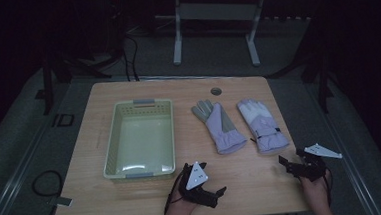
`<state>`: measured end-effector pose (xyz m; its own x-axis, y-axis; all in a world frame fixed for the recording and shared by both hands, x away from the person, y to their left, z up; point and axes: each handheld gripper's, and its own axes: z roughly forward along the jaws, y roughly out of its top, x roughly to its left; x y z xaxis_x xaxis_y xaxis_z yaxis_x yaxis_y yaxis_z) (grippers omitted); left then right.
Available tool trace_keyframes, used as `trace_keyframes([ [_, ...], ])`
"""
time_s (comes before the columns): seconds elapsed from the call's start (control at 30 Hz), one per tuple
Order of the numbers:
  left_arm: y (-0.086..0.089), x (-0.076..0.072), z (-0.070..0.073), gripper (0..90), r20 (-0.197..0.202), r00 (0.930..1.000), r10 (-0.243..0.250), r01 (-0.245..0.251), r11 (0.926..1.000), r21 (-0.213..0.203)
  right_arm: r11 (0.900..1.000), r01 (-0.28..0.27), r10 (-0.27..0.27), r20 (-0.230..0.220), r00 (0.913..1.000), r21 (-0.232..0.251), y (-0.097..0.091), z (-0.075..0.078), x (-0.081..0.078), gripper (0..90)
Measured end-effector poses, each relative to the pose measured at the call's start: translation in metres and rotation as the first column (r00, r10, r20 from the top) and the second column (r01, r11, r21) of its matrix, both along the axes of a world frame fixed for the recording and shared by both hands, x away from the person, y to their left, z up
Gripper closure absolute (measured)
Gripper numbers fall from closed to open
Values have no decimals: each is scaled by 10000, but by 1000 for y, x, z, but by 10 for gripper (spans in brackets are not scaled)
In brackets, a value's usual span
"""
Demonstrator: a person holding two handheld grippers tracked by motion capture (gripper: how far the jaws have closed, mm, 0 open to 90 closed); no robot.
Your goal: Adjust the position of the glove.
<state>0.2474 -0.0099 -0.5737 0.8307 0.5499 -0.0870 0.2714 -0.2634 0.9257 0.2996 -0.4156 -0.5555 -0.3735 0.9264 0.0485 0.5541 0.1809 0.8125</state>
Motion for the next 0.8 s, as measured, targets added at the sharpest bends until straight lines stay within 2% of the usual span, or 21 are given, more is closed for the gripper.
trace_keyframes([
  [0.17,1,1,0,0,-135,9999,37,-39,9999,-127,9999,-89,89,26,10000,50,0,0,-1,140],
  [0.33,0,0,0,0,-9,10000,12,-12,10000,31,10000,32,-32,47,10000,-7,1,0,-2,137],
  [0.4,0,0,0,1,6,10000,7,-7,10000,52,9999,-107,107,-60,9999,5,1,0,-1,136],
  [0.43,0,0,0,0,-16,10000,16,-16,10000,25,9998,-62,61,-39,10000,-198,3,0,-1,130],
  [0.53,0,0,0,1,-62,10000,18,-18,10000,-8,9997,-13,16,106,9999,-231,4,0,-3,126],
  [0.57,0,0,0,1,-100,10000,10,-10,10000,-34,9999,-82,83,86,9999,-119,4,0,-2,107],
  [0.6,0,1,0,1,-123,9999,-6,6,10000,-47,9999,-73,75,-180,9998,73,5,1,2,103],
  [0.67,1,1,0,1,-146,9999,-34,33,10000,-61,9997,-220,223,-214,9995,147,6,2,3,104],
  [0.7,1,1,0,0,-156,9999,-48,47,10000,-67,10000,-23,23,-53,10000,-71,9,5,4,104],
  [0.73,1,1,0,0,-173,9998,-56,55,10000,-68,10000,-23,23,-53,10000,-71,9,5,4,104],
  [0.8,1,1,0,1,-195,9998,-57,55,10000,-78,9999,-65,66,-80,9999,96,11,11,7,104],
])
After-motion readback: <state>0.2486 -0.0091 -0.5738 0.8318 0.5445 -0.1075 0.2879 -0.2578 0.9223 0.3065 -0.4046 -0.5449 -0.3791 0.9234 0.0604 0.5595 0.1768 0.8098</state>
